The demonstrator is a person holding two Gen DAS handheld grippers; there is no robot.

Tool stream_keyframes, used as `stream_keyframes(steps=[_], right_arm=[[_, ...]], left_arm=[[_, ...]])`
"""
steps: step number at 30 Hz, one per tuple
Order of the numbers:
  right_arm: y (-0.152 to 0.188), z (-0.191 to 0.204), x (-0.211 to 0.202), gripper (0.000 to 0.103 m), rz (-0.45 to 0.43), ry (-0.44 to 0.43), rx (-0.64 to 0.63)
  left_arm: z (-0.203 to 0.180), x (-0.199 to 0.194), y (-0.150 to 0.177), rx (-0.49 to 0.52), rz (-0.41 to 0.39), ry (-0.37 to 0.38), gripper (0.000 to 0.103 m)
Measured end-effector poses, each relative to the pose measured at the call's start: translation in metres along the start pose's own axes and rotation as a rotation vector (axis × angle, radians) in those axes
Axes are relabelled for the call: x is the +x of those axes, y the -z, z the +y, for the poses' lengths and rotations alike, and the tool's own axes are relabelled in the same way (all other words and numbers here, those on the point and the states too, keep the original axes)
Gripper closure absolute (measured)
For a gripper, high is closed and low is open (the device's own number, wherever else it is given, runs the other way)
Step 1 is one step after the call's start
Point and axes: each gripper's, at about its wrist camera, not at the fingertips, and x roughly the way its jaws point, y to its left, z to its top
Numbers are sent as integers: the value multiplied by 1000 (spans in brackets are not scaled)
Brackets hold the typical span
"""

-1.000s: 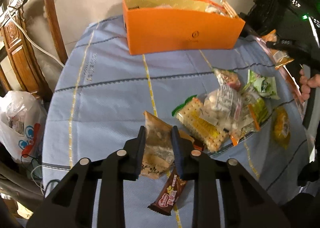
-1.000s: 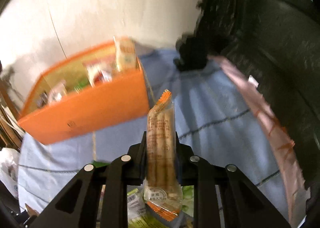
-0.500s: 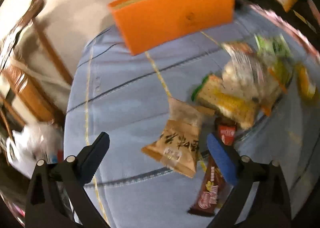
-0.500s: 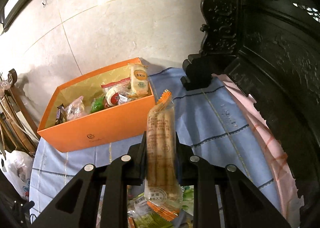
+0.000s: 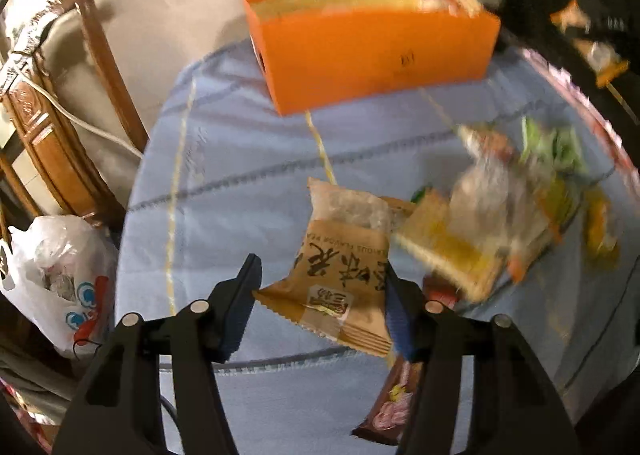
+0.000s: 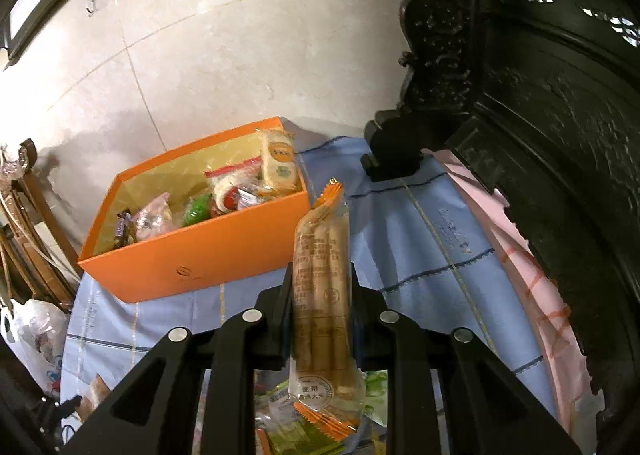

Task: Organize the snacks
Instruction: 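Carry the bread pack and wafer roll pack over the orange box and release both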

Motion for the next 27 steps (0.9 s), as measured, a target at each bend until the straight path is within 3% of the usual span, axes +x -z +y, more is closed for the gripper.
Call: stream_keyframes(steps=[3, 8, 11, 15, 17, 19, 23, 24, 25, 26, 27], right_arm=[[-15, 9, -13, 81, -32, -61, 0], [-52, 31, -31, 81, -99, -199, -20], [-77, 47, -24, 81, -110, -249, -65], [-108, 74, 7, 81, -96, -267, -167], [-123, 81, 31, 81, -48, -310, -178], [-134, 85, 52, 81, -23, -297, -188], [-141, 98, 79, 80, 16, -306, -281], [-141, 103, 85, 73, 32, -294, -314], [-140, 107, 90, 33, 36, -272, -331], [-139, 108, 94, 4, 37, -248, -336], [-139, 108, 96, 4, 37, -223, -328]], left_arm=[[1, -31, -28, -74, -101, 50, 46], [-3, -53, -84, -172, -230, 68, 46], [-3, -51, -126, -205, -287, 33, 46], [-3, -31, -190, -223, -327, -21, 46], [0, -16, -213, -222, -317, -34, 46], [5, 2, -239, -234, -301, -37, 46], [7, 24, -261, -219, -291, -48, 45], [8, 30, -265, -209, -285, -47, 35], [9, 35, -269, -205, -268, -52, 7], [9, 37, -271, -212, -257, -74, 5], [12, 35, -269, -219, -266, -111, 4]])
